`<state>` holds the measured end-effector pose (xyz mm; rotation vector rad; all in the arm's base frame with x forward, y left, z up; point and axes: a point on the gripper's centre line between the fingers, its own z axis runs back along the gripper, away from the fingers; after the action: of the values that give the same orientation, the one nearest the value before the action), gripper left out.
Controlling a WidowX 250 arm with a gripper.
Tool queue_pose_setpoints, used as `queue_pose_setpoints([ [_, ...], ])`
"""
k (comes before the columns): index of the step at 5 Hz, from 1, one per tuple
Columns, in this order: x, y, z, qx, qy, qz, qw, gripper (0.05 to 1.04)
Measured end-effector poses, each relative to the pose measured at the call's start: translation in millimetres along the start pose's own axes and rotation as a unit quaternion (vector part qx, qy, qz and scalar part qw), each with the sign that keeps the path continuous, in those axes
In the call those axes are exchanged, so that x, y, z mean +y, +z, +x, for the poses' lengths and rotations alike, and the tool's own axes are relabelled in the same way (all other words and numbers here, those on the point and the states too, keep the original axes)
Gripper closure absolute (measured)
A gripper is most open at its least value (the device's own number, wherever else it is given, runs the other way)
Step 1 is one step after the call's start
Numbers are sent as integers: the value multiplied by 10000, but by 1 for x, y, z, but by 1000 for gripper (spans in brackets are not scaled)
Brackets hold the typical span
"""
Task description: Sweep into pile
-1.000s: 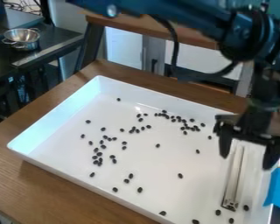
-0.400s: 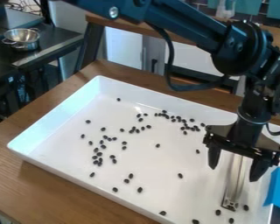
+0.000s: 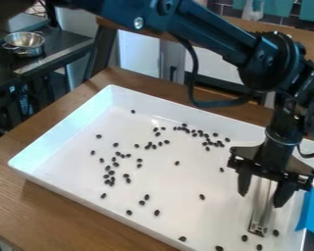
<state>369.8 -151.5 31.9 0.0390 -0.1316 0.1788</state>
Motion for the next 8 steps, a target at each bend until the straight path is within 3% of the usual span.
queue_pose_setpoints([
  [1, 4, -4, -2, 19, -50, 41, 10000, 685],
  [3, 24, -8, -8, 87, -81, 59, 9999, 718],
  [6, 119, -7, -15, 247, 158, 296, 9991, 719],
  [8, 160, -11, -21, 61, 95, 456, 9989, 719],
])
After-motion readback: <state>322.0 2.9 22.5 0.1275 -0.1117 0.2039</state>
